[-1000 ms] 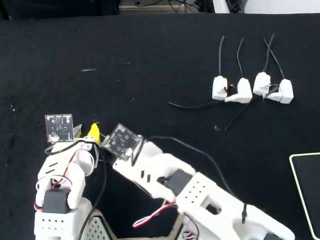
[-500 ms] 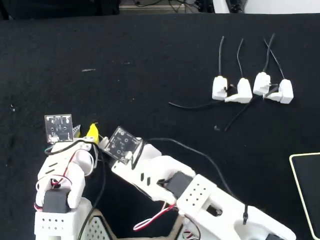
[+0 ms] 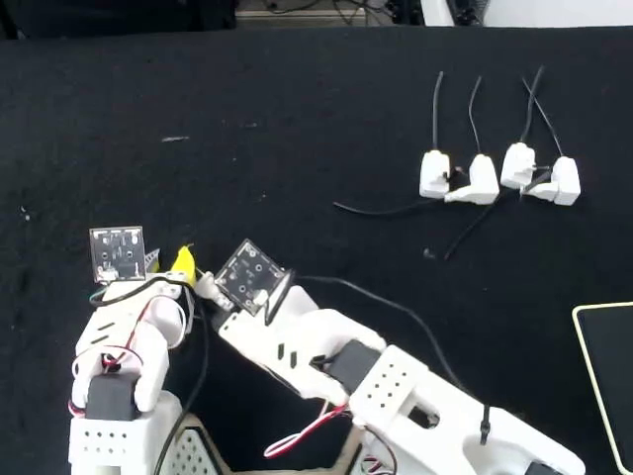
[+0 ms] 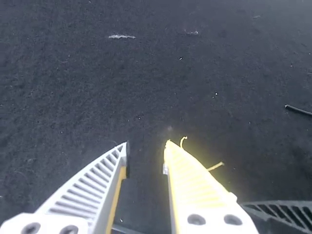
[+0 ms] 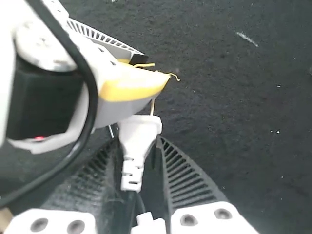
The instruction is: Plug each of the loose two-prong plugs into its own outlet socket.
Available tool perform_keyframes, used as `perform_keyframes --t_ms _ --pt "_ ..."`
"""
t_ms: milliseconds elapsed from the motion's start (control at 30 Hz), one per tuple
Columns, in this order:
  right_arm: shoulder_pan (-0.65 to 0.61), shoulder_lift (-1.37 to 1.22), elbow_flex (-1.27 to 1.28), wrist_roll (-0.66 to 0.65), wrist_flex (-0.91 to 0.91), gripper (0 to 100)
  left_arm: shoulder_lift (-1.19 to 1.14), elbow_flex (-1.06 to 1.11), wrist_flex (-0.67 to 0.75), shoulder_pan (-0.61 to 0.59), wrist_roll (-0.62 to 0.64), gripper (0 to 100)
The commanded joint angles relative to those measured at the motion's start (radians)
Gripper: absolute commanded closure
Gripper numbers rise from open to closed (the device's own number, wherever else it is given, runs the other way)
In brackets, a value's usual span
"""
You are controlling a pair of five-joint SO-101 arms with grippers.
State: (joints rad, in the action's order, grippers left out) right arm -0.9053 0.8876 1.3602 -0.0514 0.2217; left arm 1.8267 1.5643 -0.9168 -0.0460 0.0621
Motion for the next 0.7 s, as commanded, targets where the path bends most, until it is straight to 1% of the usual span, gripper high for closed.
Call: perform_keyframes --t_ms 0,267,533,667 --pt "0.023 0.048 -0.035 0.021 -0.006 98.8 -0.003 0.013 0.012 0.019 -0.008 87" --pt "0.023 0.051 -0.041 0.041 -0.006 98.8 -0.003 0.016 0.012 0.019 -0.008 87" --pt "0.025 0.177 0.008 0.037 0.000 98.8 -0.003 0.024 0.014 0.019 -0.008 87" --pt "0.025 0.194 0.016 0.034 0.000 98.8 -0.003 0.022 0.014 0.019 -0.008 87"
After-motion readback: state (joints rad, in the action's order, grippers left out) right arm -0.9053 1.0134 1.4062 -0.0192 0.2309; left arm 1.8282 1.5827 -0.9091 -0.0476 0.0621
